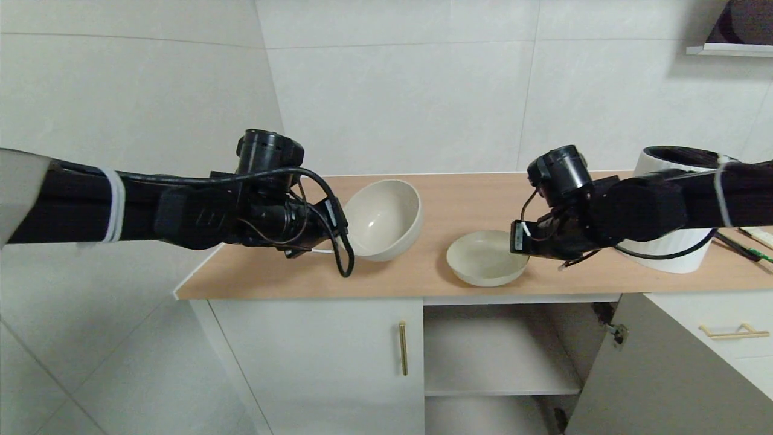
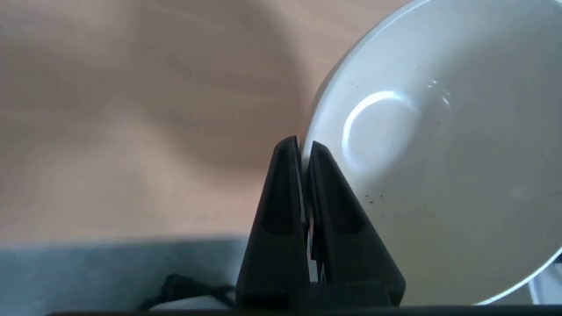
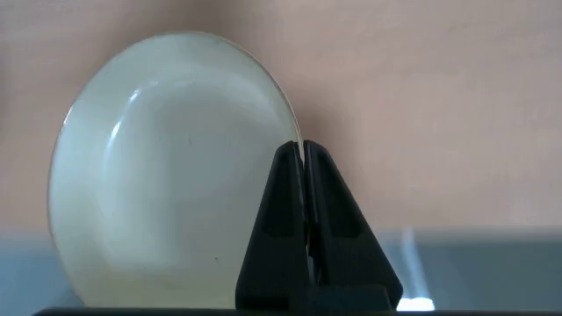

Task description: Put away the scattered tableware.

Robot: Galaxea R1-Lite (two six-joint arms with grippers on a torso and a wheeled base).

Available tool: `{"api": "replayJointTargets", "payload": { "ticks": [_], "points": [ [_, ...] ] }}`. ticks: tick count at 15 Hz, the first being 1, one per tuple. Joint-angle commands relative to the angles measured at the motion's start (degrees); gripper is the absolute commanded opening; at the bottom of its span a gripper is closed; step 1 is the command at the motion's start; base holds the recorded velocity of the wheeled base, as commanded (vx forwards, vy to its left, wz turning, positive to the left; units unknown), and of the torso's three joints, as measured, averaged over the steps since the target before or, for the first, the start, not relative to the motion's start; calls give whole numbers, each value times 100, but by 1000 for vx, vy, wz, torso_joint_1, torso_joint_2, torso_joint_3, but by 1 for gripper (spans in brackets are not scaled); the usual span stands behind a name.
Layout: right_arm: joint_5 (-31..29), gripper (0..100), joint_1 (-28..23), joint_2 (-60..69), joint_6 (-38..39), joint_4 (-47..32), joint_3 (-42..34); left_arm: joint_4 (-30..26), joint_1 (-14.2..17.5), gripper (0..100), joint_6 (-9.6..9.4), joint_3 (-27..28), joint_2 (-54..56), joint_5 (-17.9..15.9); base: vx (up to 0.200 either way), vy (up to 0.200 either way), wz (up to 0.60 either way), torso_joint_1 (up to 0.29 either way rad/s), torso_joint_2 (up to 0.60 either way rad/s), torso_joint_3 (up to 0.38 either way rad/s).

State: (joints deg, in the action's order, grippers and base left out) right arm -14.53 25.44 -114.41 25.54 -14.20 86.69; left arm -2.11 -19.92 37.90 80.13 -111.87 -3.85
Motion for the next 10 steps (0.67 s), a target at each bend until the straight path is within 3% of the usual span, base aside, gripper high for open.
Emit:
{"api": "replayJointTargets", "payload": {
  "ticks": [1,3,4,7,10],
  "points": [
    [697,0,-13,1114,65,-276,-539,0,32,0,-178,-674,825,-54,0,0,0,0,0,0],
    [829,0,-31,1465,39,-285,-952,9,32,0,-406,-1157,1229,-344,0,0,0,0,0,0],
    [855,0,-31,1773,-163,-267,-1330,0,23,0,-573,-1579,1572,-731,0,0,0,0,0,0],
    [1181,0,-31,2239,-198,-250,-1936,9,6,0,-635,-2010,1897,-889,0,0,0,0,0,0],
    [1374,0,-118,2318,-225,-241,-2481,9,-3,0,-635,-2045,1862,-889,0,0,0,0,0,0]
  ]
}}
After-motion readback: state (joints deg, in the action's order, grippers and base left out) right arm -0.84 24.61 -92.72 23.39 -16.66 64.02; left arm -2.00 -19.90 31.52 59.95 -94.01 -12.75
